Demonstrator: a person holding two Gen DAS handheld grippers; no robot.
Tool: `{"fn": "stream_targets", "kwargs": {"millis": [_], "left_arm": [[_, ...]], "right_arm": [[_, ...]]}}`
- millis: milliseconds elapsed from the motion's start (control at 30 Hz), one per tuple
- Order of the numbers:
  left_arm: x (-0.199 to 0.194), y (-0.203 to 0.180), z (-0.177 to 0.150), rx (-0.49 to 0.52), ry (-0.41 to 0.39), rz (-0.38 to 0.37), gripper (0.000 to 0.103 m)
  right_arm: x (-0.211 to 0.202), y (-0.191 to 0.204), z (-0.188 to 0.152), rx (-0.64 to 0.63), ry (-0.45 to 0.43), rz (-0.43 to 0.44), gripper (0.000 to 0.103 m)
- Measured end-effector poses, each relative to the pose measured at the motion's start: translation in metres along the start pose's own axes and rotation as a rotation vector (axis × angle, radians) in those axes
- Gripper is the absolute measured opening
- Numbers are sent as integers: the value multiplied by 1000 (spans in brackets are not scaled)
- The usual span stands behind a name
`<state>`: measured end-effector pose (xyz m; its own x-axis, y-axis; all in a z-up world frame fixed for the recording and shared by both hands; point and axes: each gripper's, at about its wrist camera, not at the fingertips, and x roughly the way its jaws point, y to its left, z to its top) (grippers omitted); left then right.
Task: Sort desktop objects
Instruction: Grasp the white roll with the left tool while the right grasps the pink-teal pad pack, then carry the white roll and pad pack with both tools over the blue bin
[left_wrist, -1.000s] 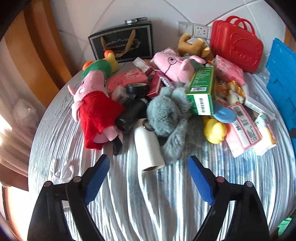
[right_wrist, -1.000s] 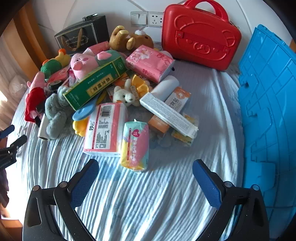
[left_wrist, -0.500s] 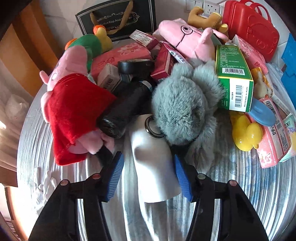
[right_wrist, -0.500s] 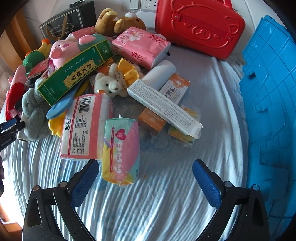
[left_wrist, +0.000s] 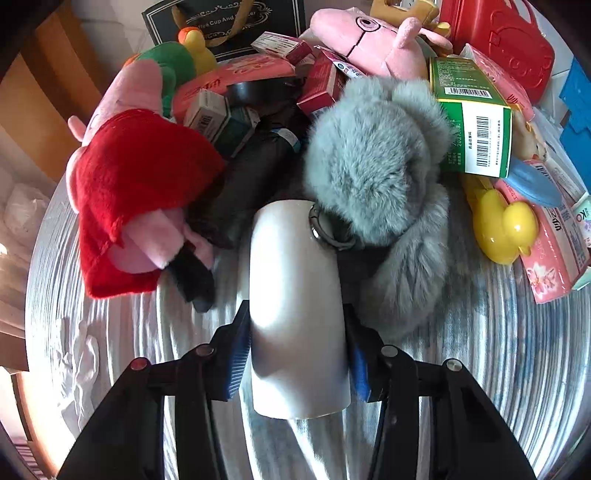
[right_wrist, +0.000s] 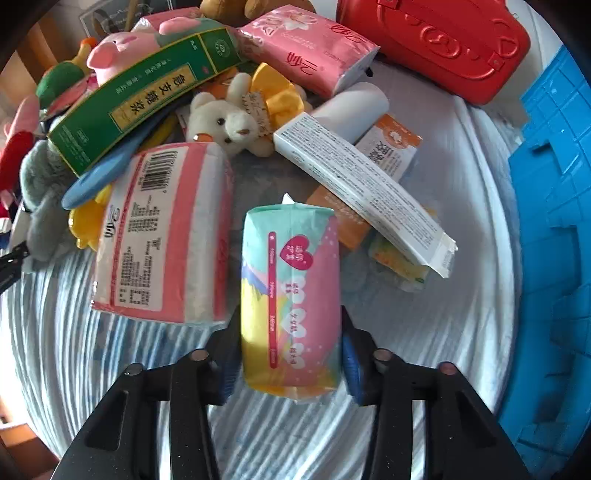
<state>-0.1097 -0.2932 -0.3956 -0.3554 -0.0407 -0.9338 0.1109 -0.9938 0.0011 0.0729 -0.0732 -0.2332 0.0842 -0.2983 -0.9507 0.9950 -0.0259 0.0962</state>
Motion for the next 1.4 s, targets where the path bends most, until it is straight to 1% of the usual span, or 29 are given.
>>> {"fn": "stream_targets", "kwargs": {"millis": [33,100,333,367,400,433,633,667,867,1000,1133,1400], "left_arm": [[-4,1,-4,-4,-4,-5,45],[-11,4,-13,-15,-14,-16,45],[-40,3,-34,-41,-36,-29,45],[-46,1,-36,-41,-42,-30,45],[-52,-1,-37,-39,-52,-32,45],[-58,-3,-38,-38,-61,-33,45],[-91,-16,-30,-18,-106,-39,45],[-103,-20,-35,-17,-113,-39,45],[-148,-44,-30,1,-179,-57,45],[-177,-64,-25,19,-225,-65,45],[-210,-84,-17,28,-277,-90,45],[-276,-131,4,45,-369,-127,45]], "right_arm": [[-1,-1,-1,7,6,17,44],[-7,-1,-5,-1,-2,16,44],[-29,-5,-23,-2,-7,55,44],[-32,-5,-26,-3,-10,59,44],[-36,-7,-30,15,-30,84,44],[-40,-8,-33,16,-36,86,44],[-64,-17,-51,25,-70,97,44],[-69,-19,-54,25,-78,101,44],[-104,-32,-65,34,-149,124,44],[-134,-41,-75,41,-203,149,44],[-167,-55,-85,43,-271,168,44],[-230,-94,-106,77,-381,209,44]]}}
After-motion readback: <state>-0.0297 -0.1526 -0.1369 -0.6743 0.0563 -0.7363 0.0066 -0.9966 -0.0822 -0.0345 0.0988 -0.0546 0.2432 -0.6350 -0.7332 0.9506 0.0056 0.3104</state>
